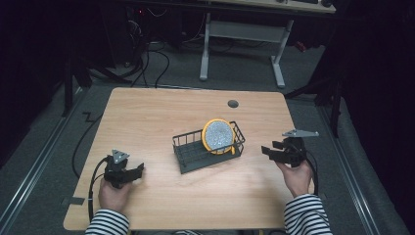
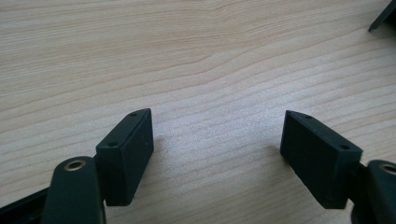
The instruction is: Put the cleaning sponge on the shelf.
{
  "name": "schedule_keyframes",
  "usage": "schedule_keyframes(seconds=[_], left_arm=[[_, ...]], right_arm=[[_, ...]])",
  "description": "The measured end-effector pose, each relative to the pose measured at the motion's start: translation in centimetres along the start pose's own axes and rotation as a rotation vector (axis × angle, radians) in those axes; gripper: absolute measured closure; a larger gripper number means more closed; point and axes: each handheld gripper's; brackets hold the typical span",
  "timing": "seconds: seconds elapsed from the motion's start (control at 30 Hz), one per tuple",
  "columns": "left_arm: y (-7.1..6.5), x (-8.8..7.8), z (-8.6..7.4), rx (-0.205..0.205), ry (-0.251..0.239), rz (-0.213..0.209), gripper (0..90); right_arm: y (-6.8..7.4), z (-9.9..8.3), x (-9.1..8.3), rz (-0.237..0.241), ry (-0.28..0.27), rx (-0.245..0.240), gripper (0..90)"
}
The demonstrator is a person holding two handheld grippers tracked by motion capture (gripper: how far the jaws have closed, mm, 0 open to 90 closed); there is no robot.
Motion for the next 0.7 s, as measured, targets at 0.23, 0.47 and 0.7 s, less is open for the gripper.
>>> schedule_keyframes(seconds=[0.23, 0.47, 0.7], left_arm=[[0.0, 0.0, 0.0, 0.0, 0.0, 0.0, 26.1], [0.0, 0.0, 0.0, -0.002, -0.001, 0.001, 26.1], [-0.1, 0.0, 0.0, -0.002, 0.0, 0.001, 26.2]], right_arm=[[-1.5, -5.2, 2.1, -0.075, 0.027, 0.068, 39.1], [-1.3, -8.3, 3.7, -0.173, 0.004, -0.008, 33.3], [-1.2, -8.5, 3.5, -0.17, -0.002, 0.001, 32.7]])
Point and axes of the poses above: each handheld gripper's, and its own axes: x roughly forward along the jaws, z roughly out of its top, y roughly to its left, and after that the axes turned 1 degree about y, right-handed
